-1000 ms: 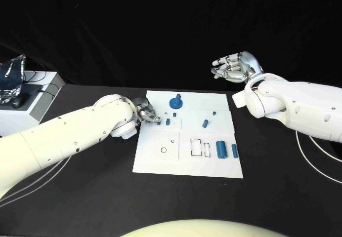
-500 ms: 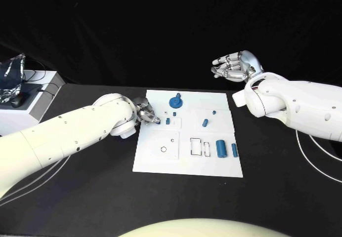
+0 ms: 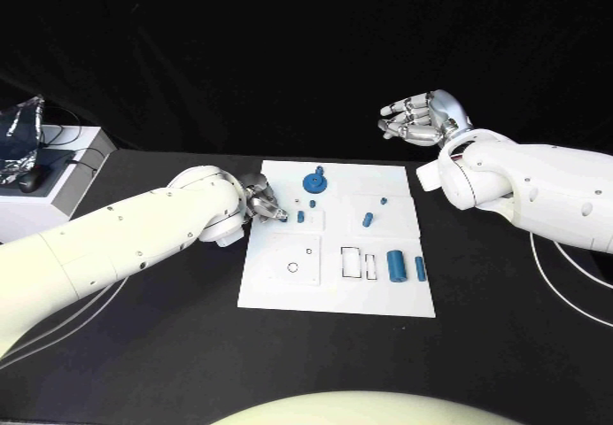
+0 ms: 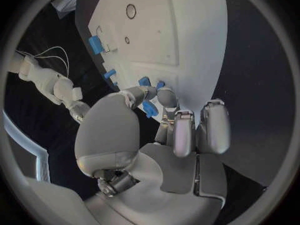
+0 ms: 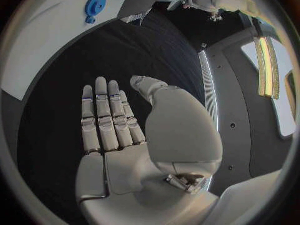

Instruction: Assemble the parts on the task board

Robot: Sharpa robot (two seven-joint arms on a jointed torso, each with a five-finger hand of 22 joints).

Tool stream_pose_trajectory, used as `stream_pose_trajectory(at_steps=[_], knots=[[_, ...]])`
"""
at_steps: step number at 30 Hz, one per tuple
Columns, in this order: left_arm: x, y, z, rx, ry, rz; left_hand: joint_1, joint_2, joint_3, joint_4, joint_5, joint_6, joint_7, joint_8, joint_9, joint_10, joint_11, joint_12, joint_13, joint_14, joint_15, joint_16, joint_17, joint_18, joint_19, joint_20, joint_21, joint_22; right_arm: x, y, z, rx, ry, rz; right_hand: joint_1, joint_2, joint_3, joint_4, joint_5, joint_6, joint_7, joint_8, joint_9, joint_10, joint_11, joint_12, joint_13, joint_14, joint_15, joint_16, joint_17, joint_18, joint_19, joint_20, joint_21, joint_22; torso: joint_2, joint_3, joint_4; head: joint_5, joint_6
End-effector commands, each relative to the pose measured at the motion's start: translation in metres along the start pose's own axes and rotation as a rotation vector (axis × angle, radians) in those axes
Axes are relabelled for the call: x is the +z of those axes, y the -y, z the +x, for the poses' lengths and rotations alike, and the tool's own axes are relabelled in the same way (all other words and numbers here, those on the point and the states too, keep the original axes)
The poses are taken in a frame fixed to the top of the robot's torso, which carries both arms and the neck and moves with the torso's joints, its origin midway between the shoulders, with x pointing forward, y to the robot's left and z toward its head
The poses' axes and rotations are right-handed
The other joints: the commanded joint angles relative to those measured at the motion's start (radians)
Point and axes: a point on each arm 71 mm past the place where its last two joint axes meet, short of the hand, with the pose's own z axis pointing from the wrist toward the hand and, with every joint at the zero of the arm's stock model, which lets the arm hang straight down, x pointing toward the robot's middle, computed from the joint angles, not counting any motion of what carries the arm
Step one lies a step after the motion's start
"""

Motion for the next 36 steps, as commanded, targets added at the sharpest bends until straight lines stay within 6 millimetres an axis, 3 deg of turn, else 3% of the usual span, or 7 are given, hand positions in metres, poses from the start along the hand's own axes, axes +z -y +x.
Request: stream_pose_trajectory(at_steps=[1,9,28,33,36], knots=[[0.0012,0.0015,0.0039,0.022,-0.022,-0.003,0.003,0.007,0.144,-0.148,0.002,0.021,-0.017,0.002,0.005,0.006,0.0,-0.005,-0.001,0.084,-0.007,0.005,0.189,-0.008,0.002,0.0,-0.001,0.056,-0.0003,-0.0016,0.0016,-0.001,-0.015,-0.018,-0.011,0.002,0.0,0.004,0.003,-0.001,0.005,0.004,0.002,-0.006,-0.002,-0.005,-0.001,-0.002,0.005,-0.006,-0.001,0.007,-0.001,0.006,-0.005,-0.001,0.001,0.0,-0.0005,-0.001,-0.001],[0.0036,0.0056,0.0068,0.037,-0.047,-0.002,0.003,0.008,0.144,-0.148,0.0,0.021,-0.017,0.001,0.005,0.006,0.001,-0.006,-0.001,0.084,-0.007,0.005,0.19,-0.008,0.002,0.0,-0.002,0.056,0.0,-0.0019,0.0022,0.0,-0.016,-0.019,-0.012,0.003,-0.003,0.006,0.004,-0.001,0.006,0.004,0.002,-0.007,-0.002,-0.005,-0.005,-0.004,0.006,-0.01,-0.003,0.008,-0.003,0.007,-0.005,-0.005,0.002,0.0012,-0.0008,-0.001,-0.004],[0.008,0.0091,0.0139,0.093,-0.148,-0.018,0.004,0.008,0.14,-0.149,-0.005,0.02,-0.016,0.0,0.004,0.008,0.001,-0.005,0.003,0.085,-0.006,0.008,0.196,-0.007,-0.001,0.0,-0.004,0.053,0.0004,-0.0022,0.003,0.0,-0.018,-0.018,-0.011,0.003,-0.004,0.006,0.004,-0.001,0.006,0.004,0.002,-0.007,-0.002,-0.005,-0.006,-0.004,0.006,-0.011,-0.004,0.008,-0.003,0.008,-0.005,-0.007,0.0,-0.0004,-0.0001,-0.004,-0.013],[0.0087,0.0079,0.012,0.085,-0.132,-0.021,-0.011,0.014,0.097,-0.13,-0.015,0.015,-0.018,-0.007,0.005,0.011,0.002,-0.014,-0.001,0.083,-0.005,0.004,0.187,-0.006,-0.007,0.001,-0.011,0.047,0.0002,-0.002,0.0026,0.0,-0.017,-0.018,-0.011,0.003,-0.004,0.006,0.004,-0.001,0.006,0.004,0.002,-0.007,-0.001,-0.005,-0.007,-0.005,0.006,-0.011,-0.005,0.008,-0.003,0.008,-0.005,-0.007,-0.001,-0.0014,0.0004,-0.006,-0.011],[0.0085,0.0061,0.0098,0.075,-0.114,-0.023,-0.042,0.017,0.004,-0.079,-0.02,0.007,-0.024,-0.025,-0.003,-0.012,-0.001,-0.043,-0.041,0.077,-0.009,-0.006,0.164,-0.003,-0.013,-0.002,-0.021,0.038,0.0001,-0.0018,0.0022,-0.001,-0.016,-0.017,-0.012,0.002,-0.005,0.006,0.004,-0.003,0.007,0.002,0.002,-0.008,-0.001,-0.005,-0.008,-0.005,0.007,-0.012,-0.005,0.008,-0.003,0.008,-0.005,-0.008,-0.001,-0.0018,0.0008,-0.007,-0.009]])
